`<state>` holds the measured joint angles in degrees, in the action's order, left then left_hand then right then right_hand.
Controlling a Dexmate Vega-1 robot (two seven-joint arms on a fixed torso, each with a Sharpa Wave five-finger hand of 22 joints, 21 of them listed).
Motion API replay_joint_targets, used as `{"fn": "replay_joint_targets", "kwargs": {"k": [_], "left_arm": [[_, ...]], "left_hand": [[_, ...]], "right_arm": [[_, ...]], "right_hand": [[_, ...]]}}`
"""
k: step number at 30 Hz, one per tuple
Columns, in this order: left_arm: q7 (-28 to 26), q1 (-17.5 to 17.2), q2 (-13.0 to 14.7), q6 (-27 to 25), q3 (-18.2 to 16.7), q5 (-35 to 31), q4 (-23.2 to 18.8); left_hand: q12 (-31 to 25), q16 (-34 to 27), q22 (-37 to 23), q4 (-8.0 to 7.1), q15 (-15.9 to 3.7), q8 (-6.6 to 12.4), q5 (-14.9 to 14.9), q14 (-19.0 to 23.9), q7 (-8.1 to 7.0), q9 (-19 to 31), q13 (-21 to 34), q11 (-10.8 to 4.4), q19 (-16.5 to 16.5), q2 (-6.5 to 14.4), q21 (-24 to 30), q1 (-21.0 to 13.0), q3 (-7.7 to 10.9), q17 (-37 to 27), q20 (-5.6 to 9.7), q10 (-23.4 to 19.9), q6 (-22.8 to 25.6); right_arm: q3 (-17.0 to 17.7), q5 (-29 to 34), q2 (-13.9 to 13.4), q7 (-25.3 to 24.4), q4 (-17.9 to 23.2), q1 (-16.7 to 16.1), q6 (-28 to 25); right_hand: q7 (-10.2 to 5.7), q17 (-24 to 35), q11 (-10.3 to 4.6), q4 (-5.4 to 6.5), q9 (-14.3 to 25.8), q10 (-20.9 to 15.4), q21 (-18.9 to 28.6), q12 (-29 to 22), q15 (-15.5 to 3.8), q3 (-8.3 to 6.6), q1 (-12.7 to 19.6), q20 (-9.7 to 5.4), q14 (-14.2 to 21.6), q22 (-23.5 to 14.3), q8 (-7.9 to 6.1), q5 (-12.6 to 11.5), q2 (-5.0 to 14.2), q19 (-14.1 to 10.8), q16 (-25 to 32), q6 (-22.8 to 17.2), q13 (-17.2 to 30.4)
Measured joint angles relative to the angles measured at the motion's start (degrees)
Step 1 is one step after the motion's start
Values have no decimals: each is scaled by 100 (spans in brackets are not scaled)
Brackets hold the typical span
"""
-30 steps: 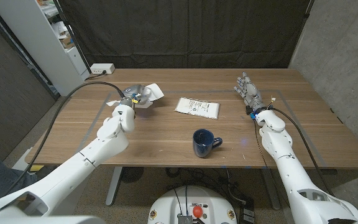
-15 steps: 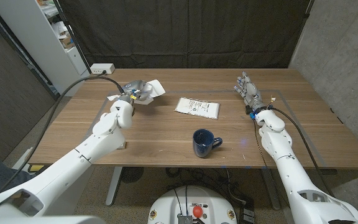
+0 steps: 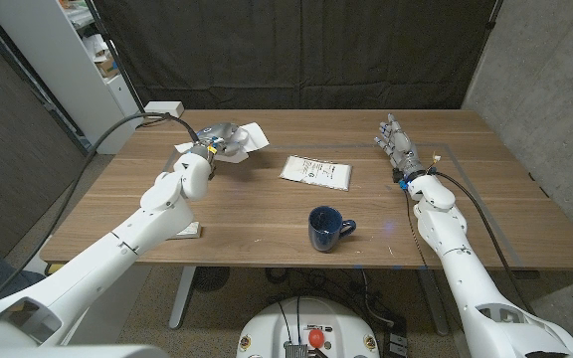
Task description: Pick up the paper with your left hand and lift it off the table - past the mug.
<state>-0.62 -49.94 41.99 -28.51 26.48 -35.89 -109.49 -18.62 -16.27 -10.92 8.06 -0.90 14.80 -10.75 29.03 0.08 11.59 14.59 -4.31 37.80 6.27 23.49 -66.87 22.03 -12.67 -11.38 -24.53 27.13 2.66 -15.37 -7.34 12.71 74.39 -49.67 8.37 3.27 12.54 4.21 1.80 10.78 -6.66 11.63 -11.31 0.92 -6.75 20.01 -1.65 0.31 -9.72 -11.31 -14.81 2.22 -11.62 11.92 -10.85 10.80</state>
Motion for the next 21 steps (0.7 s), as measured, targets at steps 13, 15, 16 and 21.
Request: {"fn": "replay_joint_targets", "kwargs": {"k": [13,15,16,21], "left_arm": [[236,60,81,265,-110,-12,-120],[275,60,81,304,-110,-12,-120],[286,88,97,318,-136,-12,-158],[348,115,116,400,-171,-13,-215]], "left_hand": [[0,0,0,18,-35,0,0,-36,-30,0,20,-12,1,0,0,0,-18,0,1,-13,31],[0,0,0,28,-35,0,0,-36,-30,0,20,-29,1,0,0,0,-28,0,1,-31,31],[0,0,0,40,-35,0,0,-35,-30,0,20,-30,1,0,0,-1,-40,0,1,-31,31],[0,0,0,40,-35,0,0,-35,-52,0,20,-30,1,-1,0,-1,-40,1,1,-31,52]], "right_arm": [[-30,12,-18,-35,72,-5,0],[-33,12,-26,-35,86,-10,0],[-35,34,-32,-60,97,-15,0],[-41,51,-54,-95,132,-37,-20]], "right_hand": [[0,0,0,0,0,0,0,0,0,0,-53,0,0,0,0,0,53,0,0,0,-1],[0,0,0,1,0,0,0,0,0,0,-53,0,0,0,0,0,53,0,0,0,-1],[0,0,0,1,0,0,0,0,0,0,-53,0,0,0,0,0,53,0,0,0,-1],[0,0,0,1,0,0,-22,0,0,1,-53,0,0,0,0,0,53,0,0,0,-1]]}}
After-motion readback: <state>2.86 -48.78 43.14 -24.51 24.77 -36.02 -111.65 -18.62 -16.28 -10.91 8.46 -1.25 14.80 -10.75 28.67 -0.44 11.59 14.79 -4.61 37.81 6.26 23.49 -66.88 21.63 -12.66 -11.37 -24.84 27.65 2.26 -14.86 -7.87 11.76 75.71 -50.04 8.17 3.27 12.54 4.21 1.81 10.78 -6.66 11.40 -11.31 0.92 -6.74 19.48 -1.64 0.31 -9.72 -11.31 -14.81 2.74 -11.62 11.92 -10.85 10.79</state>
